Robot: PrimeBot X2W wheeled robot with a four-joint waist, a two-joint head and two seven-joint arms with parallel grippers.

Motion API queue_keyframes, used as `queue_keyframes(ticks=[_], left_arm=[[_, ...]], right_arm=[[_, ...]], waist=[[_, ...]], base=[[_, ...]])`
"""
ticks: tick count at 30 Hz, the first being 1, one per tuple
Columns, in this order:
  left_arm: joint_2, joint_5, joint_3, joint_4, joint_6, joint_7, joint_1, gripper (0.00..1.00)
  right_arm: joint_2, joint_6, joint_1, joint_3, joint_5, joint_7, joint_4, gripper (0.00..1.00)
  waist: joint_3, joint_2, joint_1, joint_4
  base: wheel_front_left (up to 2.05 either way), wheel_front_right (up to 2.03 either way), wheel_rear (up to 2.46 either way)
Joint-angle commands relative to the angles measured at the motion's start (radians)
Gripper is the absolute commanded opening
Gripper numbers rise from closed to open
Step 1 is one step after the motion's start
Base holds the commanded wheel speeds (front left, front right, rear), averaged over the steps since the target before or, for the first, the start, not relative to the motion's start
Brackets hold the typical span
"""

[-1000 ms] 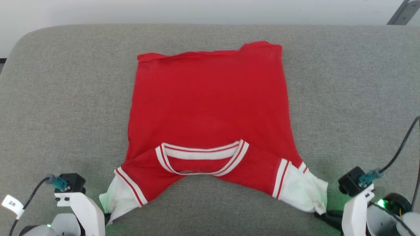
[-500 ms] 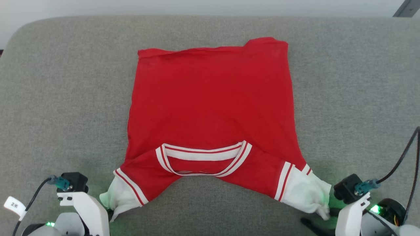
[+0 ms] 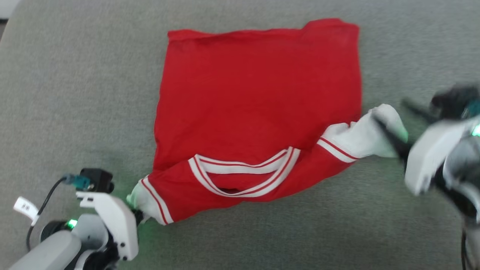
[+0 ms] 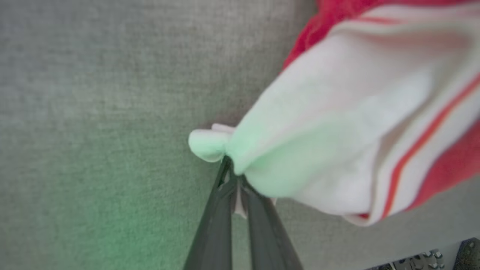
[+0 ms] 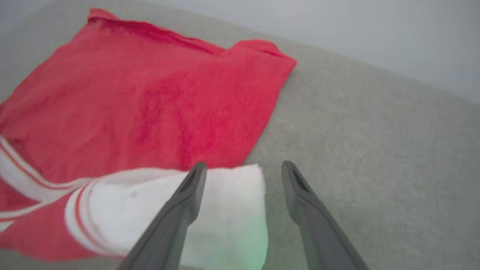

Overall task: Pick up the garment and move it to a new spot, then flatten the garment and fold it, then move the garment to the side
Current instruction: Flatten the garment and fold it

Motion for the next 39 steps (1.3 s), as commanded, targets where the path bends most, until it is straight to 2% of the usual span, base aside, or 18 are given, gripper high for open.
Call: queue_keyframes(ticks=[1,6,14,18,25,27,34,35,36,37,39], left_arm=[[-0.059,0.023,0.005,0.015,-0.007,-0.022,-0.062,0.00],[-0.099,0.041,-0.010,0.042,-0.038,-0.031,-0.111,0.00],[-0.142,0.058,-0.021,0.095,-0.080,-0.050,-0.153,0.00],[-0.171,0.067,-0.029,0.125,-0.107,-0.055,-0.186,0.00],[-0.230,0.077,-0.047,0.190,-0.148,-0.057,-0.233,0.00],[-0.240,0.080,-0.051,0.200,-0.154,-0.058,-0.240,0.00],[-0.286,0.076,-0.061,0.280,-0.192,-0.070,-0.271,0.00],[-0.293,0.071,-0.061,0.291,-0.198,-0.070,-0.272,0.00],[-0.297,0.069,-0.061,0.301,-0.201,-0.072,-0.276,0.00],[-0.301,0.069,-0.061,0.312,-0.206,-0.075,-0.278,0.00],[-0.307,0.067,-0.056,0.329,-0.214,-0.085,-0.283,0.00]], right_arm=[[0.008,0.000,-0.048,-0.011,-0.016,-0.013,0.025,1.00],[0.002,0.000,-0.214,0.026,-0.042,-0.050,0.148,1.00],[-0.009,0.000,-0.422,0.038,-0.053,-0.040,0.388,1.00],[0.003,0.000,-0.559,0.027,-0.069,-0.010,0.569,1.00],[0.054,0.000,-0.743,0.007,-0.073,0.098,0.824,1.00],[0.059,0.000,-0.764,0.004,-0.077,0.119,0.858,1.00],[0.085,0.000,-0.791,0.005,-0.141,0.348,1.129,1.00],[0.091,0.000,-0.790,0.006,-0.147,0.374,1.153,0.90],[0.097,0.000,-0.792,0.011,-0.154,0.388,1.166,0.39],[0.100,0.000,-0.797,0.018,-0.158,0.390,1.170,0.00],[0.090,0.000,-0.810,0.034,-0.164,0.371,1.152,0.00]], waist=[[0.027,-0.0001,0.0000,0.024],[0.061,-0.0001,0.0000,0.065],[0.079,-0.0001,0.0000,0.099],[0.102,-0.0001,0.0000,0.125],[0.146,-0.0001,0.0000,0.170],[0.151,-0.0001,0.0000,0.177],[0.170,-0.0001,0.0000,0.209],[0.171,-0.0001,0.0000,0.210],[0.171,-0.0001,0.0000,0.211],[0.172,-0.0001,0.0000,0.210],[0.170,-0.0001,0.0000,0.206]], base=[[0.00,0.00,0.00],[0.00,0.00,0.00],[0.00,0.00,0.00],[0.00,0.00,0.00],[0.00,0.00,0.00],[0.00,0.00,0.00],[0.00,0.00,0.00],[0.00,0.00,0.00],[0.00,0.00,0.00],[0.00,0.00,0.00],[0.00,0.00,0.00]])
